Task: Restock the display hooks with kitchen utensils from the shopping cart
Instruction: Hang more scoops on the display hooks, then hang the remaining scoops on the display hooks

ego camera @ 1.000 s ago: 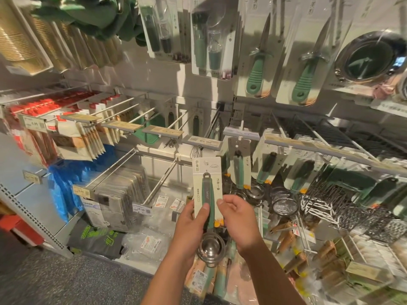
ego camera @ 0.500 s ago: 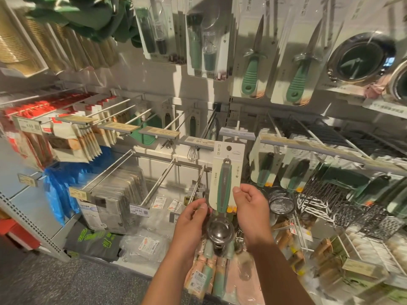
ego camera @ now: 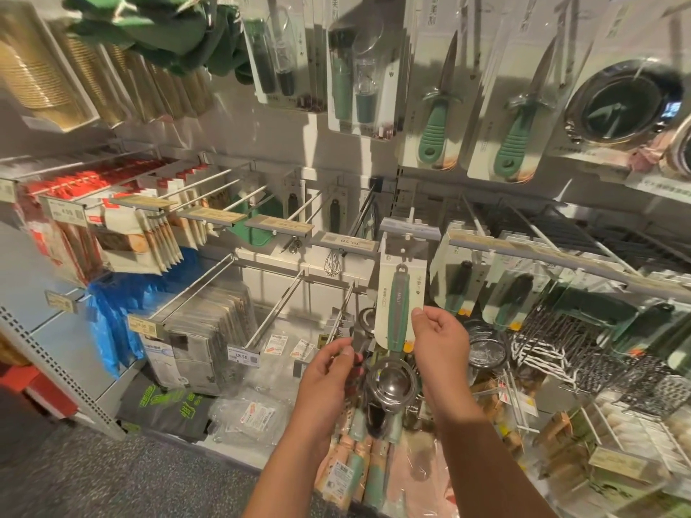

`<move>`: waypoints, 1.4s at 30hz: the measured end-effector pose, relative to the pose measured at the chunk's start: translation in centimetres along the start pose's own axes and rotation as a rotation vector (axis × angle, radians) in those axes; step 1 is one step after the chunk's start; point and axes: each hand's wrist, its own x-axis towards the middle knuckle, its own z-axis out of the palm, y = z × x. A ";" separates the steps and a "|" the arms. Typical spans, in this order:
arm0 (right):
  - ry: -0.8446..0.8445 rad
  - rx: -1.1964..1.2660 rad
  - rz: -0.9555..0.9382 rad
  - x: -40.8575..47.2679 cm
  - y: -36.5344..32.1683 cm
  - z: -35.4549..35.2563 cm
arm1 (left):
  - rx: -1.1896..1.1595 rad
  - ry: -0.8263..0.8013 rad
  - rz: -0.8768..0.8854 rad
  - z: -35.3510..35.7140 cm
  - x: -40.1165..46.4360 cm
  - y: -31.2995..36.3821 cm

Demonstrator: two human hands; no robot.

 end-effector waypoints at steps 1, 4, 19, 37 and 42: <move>0.010 -0.027 -0.004 0.3 0.0 0.2 | 0.001 0.002 0.000 0.0 0.0 0.1; 0.012 -0.149 0.000 1.5 -0.5 0.8 | -0.001 0.004 -0.003 0.0 0.0 0.2; -0.149 -0.606 0.054 6.7 0.6 1.3 | -0.006 0.020 -0.002 -0.3 -0.1 0.9; -0.038 -0.196 0.216 -5.6 7.4 -5.9 | 0.355 -0.349 -0.043 -0.6 -0.2 -0.5; 0.107 -0.078 0.330 -11.3 9.7 -11.2 | 0.546 -0.533 -0.053 1.2 -2.5 -3.0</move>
